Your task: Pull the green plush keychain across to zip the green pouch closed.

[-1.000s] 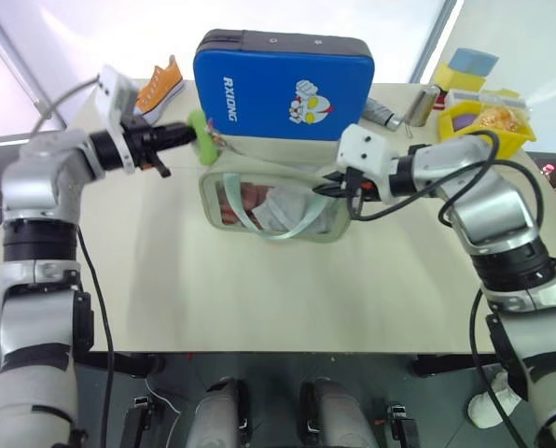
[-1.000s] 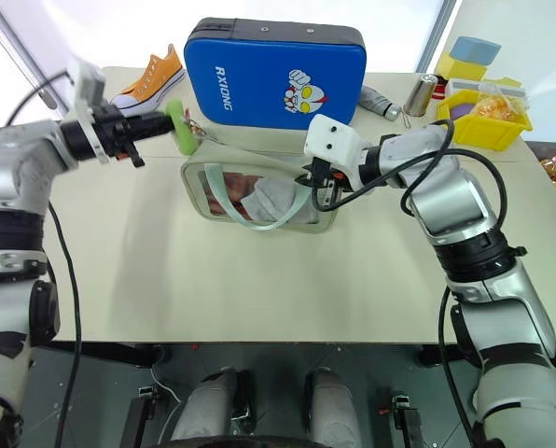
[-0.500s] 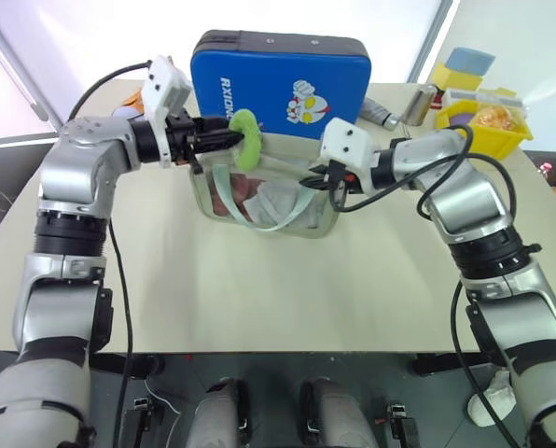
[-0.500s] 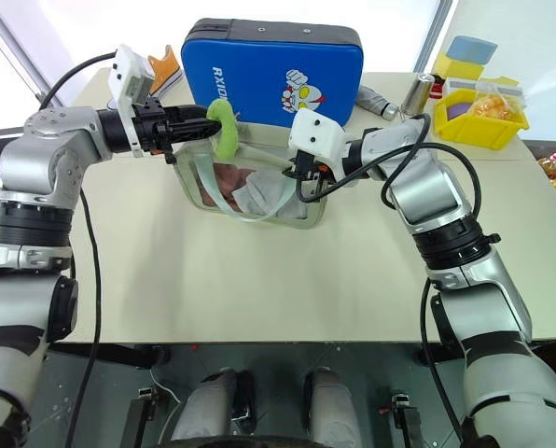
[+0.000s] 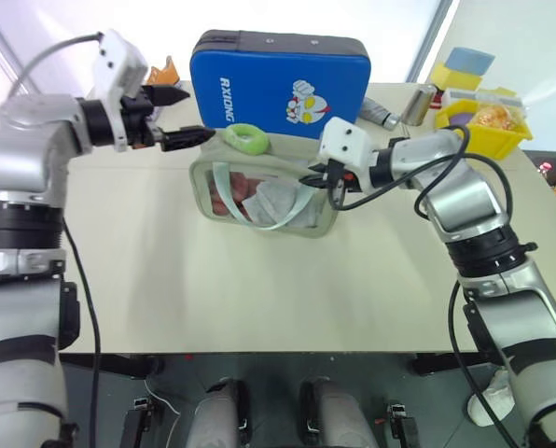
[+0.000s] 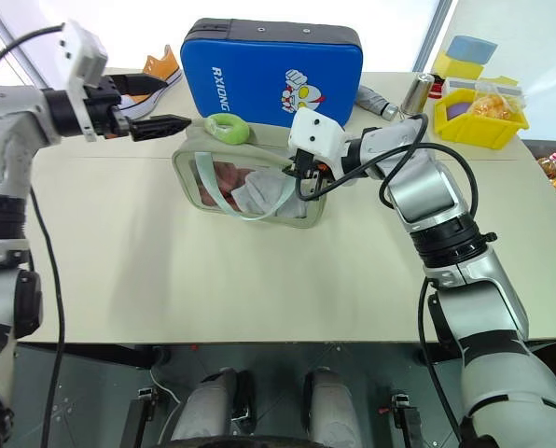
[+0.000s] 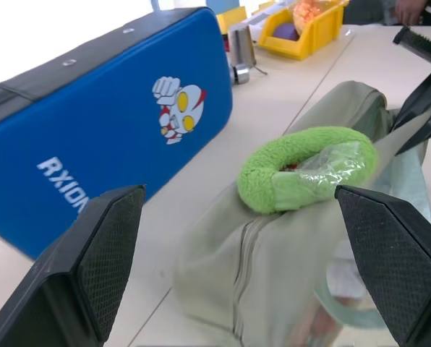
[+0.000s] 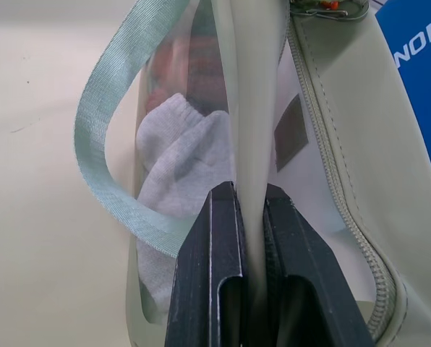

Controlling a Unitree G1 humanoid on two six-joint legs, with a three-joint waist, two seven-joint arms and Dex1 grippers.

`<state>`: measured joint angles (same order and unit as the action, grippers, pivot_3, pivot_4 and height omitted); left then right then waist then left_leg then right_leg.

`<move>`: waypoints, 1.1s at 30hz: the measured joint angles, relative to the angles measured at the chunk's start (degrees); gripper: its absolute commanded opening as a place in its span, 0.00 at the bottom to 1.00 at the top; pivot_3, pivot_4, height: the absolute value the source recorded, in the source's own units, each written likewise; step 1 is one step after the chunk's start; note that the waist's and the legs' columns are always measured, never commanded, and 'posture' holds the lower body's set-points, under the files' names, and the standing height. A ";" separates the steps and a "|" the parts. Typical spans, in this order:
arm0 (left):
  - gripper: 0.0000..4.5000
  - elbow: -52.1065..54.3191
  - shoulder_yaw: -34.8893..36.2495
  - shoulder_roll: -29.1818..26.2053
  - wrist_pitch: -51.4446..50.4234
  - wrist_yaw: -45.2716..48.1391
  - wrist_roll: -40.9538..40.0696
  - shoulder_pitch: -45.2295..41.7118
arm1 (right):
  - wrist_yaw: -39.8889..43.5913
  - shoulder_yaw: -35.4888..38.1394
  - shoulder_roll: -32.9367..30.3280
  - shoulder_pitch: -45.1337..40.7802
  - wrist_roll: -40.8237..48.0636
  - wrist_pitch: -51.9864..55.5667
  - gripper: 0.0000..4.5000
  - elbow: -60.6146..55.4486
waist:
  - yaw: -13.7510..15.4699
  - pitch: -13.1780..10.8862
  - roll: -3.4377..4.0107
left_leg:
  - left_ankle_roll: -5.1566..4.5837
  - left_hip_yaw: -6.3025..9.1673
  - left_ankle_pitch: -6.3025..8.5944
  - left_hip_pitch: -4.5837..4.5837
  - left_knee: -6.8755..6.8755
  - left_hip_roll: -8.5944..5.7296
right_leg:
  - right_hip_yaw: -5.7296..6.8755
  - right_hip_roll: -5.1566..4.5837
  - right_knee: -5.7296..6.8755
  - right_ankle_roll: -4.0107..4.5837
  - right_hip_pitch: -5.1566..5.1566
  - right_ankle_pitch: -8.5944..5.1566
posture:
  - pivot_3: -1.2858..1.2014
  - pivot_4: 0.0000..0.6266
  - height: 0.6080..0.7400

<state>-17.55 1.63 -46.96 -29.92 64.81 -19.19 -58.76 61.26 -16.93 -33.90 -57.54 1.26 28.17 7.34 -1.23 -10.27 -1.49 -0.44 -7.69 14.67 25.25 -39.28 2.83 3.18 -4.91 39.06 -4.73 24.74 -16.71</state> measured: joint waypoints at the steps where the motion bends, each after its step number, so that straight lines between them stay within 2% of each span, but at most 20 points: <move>1: 1.00 1.86 0.21 -0.62 -0.99 0.44 -0.44 1.51 | 0.00 0.00 0.05 -0.12 -0.02 -0.14 0.00 0.29 | 0.03 0.00 0.00 | 0.00 0.00 0.00 -0.01 0.00 0.00 | 0.00 0.00 0.00 0.00 0.00 0.00 | 0.52 0.24 1.00; 4: 1.00 7.12 -0.10 -0.14 -2.20 0.73 -1.35 8.82 | 0.00 0.00 0.16 -0.42 -0.10 -0.69 0.00 1.02 | 0.10 0.01 0.01 | 0.00 0.01 0.00 -0.03 0.00 0.00 | -0.01 -0.01 0.00 0.00 -0.04 0.00 | 0.52 0.24 1.00; 6: 1.00 6.77 -1.14 2.07 -1.70 -1.13 -0.21 12.47 | 0.00 0.00 0.23 -0.65 -0.19 -1.01 0.00 1.49 | 0.28 0.00 0.00 | 0.00 0.03 0.00 -0.01 -0.02 -0.01 | 0.00 0.00 0.01 0.00 -0.04 0.00 | 0.52 0.24 1.00; 9: 1.00 4.09 -1.73 5.24 -0.03 -4.49 1.38 13.43 | 0.01 -0.01 0.41 -1.11 -0.35 -1.05 0.00 1.85 | 0.42 -0.01 -0.02 | -0.01 0.03 0.00 0.04 -0.03 -0.02 | 0.00 -0.01 -0.03 0.00 -0.02 0.00 | 0.52 0.24 1.00; 10: 0.94 2.97 -1.72 6.14 0.50 -5.48 1.67 12.85 | 0.02 -0.02 0.49 -1.11 -0.37 -1.06 0.00 1.90 | 0.43 -0.01 -0.02 | -0.01 0.03 0.01 0.04 -0.02 -0.03 | 0.00 -0.02 -0.02 0.00 -0.02 0.00 | 0.52 0.24 1.00; 12: 0.80 1.20 -1.71 6.91 1.53 -6.40 1.97 11.50 | 0.07 -0.03 0.81 -1.12 -0.38 -1.06 0.00 1.91 | 0.41 -0.01 -0.01 | -0.01 0.03 0.00 0.04 -0.02 -0.03 | 0.01 -0.01 -0.02 0.00 -0.02 0.00 | 0.52 0.24 1.00; 18: 0.09 2.54 -0.95 5.71 1.36 -4.12 1.52 12.05 | 0.33 -0.06 0.43 -1.11 -0.53 -1.01 0.00 1.91 | 0.10 -0.01 0.00 | 0.00 0.01 0.00 0.03 0.00 -0.01 | 0.00 0.00 -0.01 0.00 0.01 0.00 | 0.52 0.24 1.00; 19: 0.00 3.52 -0.92 5.47 1.08 -3.46 1.19 12.69 | 0.33 -0.06 0.36 -1.11 -0.56 -1.01 0.00 1.91 | 0.15 -0.01 0.00 | 0.00 0.01 0.00 0.03 0.00 -0.01 | 0.00 -0.01 -0.01 0.00 0.01 0.00 | 0.52 0.24 1.00; 21: 0.00 5.15 -0.76 5.28 0.15 -3.11 0.91 13.64 | 0.33 -0.05 0.11 -1.11 -0.67 -1.01 0.00 1.93 | 0.20 -0.01 0.00 | -0.01 0.01 0.00 0.03 -0.01 -0.01 | 0.00 -0.02 -0.01 0.00 0.01 0.00 | 0.52 0.24 1.00; 24: 0.00 6.72 -0.77 5.12 -0.81 -2.93 0.91 14.06 | 0.84 0.09 -0.38 -1.20 -0.45 -0.86 0.25 1.98 | 0.42 -0.01 0.00 | -0.01 0.01 0.00 0.03 -0.01 -0.03 | 0.00 -0.02 -0.01 0.00 0.00 0.00 | 0.52 0.24 1.00; 27: 0.00 7.24 -0.81 5.25 -1.07 -2.98 0.94 14.10 | 2.02 0.65 -1.21 -2.85 0.09 -0.63 0.59 2.20 | 0.40 -0.01 0.00 | -0.01 0.01 0.01 0.04 -0.01 -0.03 | 0.00 -0.02 -0.01 0.00 0.00 0.00 | 0.52 0.24 1.00; 33: 0.00 7.44 -0.79 5.14 -1.27 -3.02 0.95 14.17 | 5.38 3.11 -3.36 -8.50 2.20 -0.43 0.59 3.13 | 0.38 -0.01 0.00 | -0.01 0.02 0.01 0.03 -0.01 -0.02 | 0.00 -0.02 -0.01 0.00 0.00 0.00 | 0.52 0.24 1.00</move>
<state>-10.10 0.84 -41.81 -31.20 61.79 -18.24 -44.59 66.65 -13.82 -37.26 -66.04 3.46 27.75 10.47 -0.85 -10.28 -1.49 -0.45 -7.68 14.68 25.27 -39.29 2.80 3.18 -4.93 39.05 -4.73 24.74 -16.71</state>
